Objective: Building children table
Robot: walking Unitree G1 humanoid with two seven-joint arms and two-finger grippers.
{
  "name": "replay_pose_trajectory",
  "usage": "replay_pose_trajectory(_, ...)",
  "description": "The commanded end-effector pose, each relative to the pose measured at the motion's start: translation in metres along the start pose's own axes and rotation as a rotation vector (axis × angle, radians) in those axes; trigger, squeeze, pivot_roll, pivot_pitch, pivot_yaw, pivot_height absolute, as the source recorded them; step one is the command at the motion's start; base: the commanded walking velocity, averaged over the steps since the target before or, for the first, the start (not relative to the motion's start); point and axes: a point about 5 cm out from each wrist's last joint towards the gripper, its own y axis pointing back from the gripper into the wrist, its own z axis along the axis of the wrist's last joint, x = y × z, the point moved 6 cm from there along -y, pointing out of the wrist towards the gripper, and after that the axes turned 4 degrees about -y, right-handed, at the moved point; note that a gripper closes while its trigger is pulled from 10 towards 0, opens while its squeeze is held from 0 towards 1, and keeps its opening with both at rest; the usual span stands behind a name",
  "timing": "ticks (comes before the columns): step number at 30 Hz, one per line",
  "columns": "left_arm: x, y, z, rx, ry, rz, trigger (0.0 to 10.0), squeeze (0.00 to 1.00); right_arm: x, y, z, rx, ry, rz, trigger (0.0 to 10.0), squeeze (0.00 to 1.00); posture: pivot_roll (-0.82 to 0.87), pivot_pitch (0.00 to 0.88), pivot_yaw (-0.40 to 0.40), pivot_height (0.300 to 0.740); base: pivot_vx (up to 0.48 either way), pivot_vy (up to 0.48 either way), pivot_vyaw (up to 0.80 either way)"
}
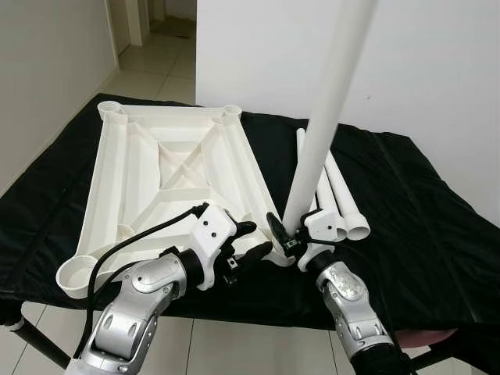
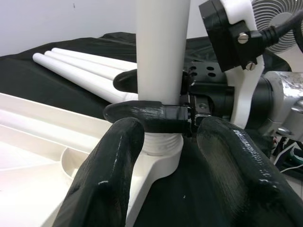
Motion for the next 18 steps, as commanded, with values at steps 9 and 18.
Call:
replay_pose_trajectory(9, -0.002, 0.0, 0.002, 0.0, 0.015, 0.009, 10.0, 0.0, 0.006, 0.016, -0.031, 0.119, -0.029, 0.083, 10.0, 0.0, 0.03, 0.0, -0.108, 0.74, 0.0, 0.0, 0.0)
replay_pose_trajectory(18, 0.0, -0.001, 0.005, -0.006, 0.008, 0.022, 10.0, 0.0, -0.004, 0.014, -0.04, 0.13, -0.191, 0.02, 10.0, 0.0, 0.04, 0.0, -0.115, 0.74, 0.0, 0.0, 0.0)
